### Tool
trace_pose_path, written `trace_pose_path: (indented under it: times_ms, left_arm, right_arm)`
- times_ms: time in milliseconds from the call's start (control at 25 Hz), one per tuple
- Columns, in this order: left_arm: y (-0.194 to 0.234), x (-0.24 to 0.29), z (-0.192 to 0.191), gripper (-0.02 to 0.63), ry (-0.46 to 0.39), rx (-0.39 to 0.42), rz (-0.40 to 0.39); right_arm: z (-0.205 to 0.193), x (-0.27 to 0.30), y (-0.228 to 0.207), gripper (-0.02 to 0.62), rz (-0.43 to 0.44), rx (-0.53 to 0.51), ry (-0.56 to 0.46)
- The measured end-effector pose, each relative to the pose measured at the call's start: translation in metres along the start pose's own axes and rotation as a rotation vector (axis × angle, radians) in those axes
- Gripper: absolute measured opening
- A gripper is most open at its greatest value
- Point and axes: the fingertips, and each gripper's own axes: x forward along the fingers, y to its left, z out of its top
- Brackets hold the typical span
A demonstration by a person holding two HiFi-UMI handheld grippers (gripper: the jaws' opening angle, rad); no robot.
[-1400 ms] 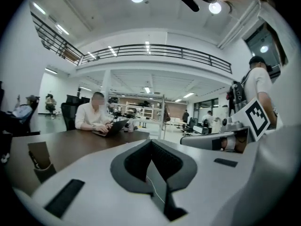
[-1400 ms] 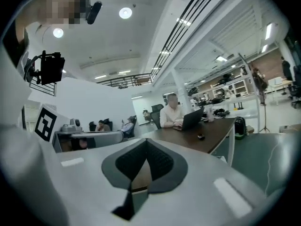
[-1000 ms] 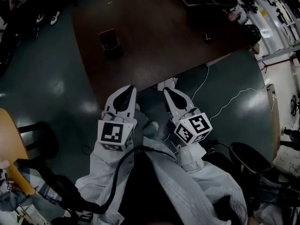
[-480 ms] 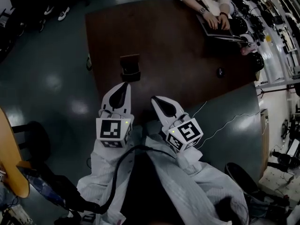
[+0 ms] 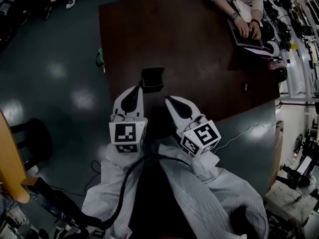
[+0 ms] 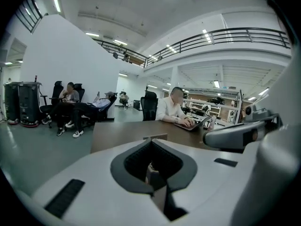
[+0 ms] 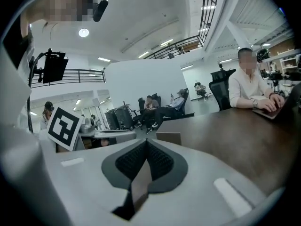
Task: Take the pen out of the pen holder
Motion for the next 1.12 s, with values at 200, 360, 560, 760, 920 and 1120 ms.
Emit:
trace_pose_path:
  times_ms: [200, 360, 560, 760, 920, 1120]
  left_arm:
    - [0.009, 0.025, -0.019, 0.006, 0.065, -0.025, 0.022]
    - [0.008, 0.047, -0.026, 0.041, 0.110, -0.051, 0.026]
    - [0.009, 0.070, -0.043, 0.127, 0.170, -0.084, 0.062]
    - [0.016, 0.086, -0.056, 0.133, 0.225, -0.097, 0.117]
    - [0.016, 0.090, -0.057, 0.132, 0.236, -0.068, 0.130]
    - [0.012, 0.088, -0.057, 0.087, 0.236, -0.026, 0.151]
  right_arm:
    - [0.000, 0.011, -0.008, 0.003, 0.030, 0.004, 0.025]
    - [-0.004, 0.011, -0.021, 0.003, 0.052, 0.009, 0.049]
    - [-0.012, 0.006, -0.037, 0.003, 0.071, 0.031, 0.075]
    - [-0.012, 0.006, -0.052, 0.003, 0.076, 0.039, 0.090]
    - [-0.010, 0.006, -0.062, 0.003, 0.074, 0.043, 0.090]
    - [-0.008, 0.004, -0.063, 0.003, 0.079, 0.050, 0.080]
